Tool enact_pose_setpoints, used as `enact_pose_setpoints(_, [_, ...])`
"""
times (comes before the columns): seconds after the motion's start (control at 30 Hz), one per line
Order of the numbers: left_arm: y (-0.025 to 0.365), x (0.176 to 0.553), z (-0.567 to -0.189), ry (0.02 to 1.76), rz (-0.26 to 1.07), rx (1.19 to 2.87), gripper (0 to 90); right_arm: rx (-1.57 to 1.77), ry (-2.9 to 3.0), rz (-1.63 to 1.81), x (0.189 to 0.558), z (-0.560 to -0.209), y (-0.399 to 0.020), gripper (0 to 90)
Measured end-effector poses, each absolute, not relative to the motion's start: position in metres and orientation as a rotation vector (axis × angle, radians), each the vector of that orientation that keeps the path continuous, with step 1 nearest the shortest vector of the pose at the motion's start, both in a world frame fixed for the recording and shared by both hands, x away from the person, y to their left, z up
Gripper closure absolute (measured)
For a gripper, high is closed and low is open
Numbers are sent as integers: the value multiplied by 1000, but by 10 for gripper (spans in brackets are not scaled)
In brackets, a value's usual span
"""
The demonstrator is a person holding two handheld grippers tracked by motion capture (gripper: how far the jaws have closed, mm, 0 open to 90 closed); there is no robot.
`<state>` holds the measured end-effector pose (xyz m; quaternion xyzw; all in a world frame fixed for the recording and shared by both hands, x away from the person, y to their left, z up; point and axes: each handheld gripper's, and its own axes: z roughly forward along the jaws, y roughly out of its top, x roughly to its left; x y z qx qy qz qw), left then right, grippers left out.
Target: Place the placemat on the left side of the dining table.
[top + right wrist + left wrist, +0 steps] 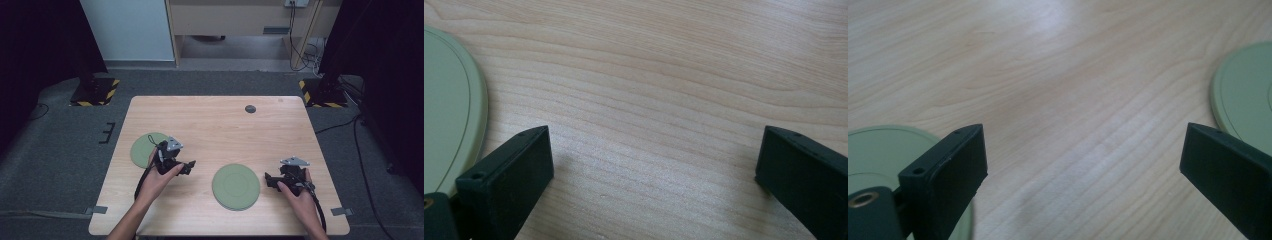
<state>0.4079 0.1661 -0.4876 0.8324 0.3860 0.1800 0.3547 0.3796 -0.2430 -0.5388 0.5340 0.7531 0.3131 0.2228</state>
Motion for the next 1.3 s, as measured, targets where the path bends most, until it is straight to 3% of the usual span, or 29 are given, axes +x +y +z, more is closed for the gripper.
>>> enact_pose_setpoints(0.43, [145, 394, -497, 917, 428, 2203, 40, 1475, 2080, 865, 379, -539, -243, 23])
enact_pose_setpoints(1.3, [138, 383, -537, 922, 370, 2215, 0, 1471, 2086, 869, 378, -539, -243, 23])
